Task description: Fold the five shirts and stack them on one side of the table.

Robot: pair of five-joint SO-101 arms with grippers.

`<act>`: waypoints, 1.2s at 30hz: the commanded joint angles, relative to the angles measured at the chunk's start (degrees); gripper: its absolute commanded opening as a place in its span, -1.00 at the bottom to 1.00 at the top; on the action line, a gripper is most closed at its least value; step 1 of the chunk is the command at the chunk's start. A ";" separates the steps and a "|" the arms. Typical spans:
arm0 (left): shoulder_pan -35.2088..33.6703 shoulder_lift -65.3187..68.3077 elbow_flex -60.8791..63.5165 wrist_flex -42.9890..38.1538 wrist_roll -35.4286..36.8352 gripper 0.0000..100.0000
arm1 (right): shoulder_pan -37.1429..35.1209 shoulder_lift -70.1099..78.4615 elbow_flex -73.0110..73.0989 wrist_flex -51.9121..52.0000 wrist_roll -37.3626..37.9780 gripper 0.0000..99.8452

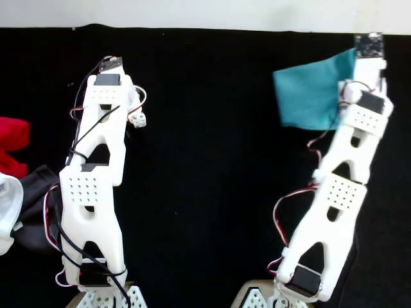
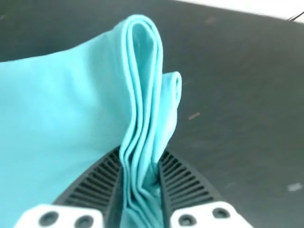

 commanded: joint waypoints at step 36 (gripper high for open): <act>0.13 0.31 -0.22 -1.76 0.44 -0.82 | -2.42 -14.90 -18.68 39.43 -1.85 -0.70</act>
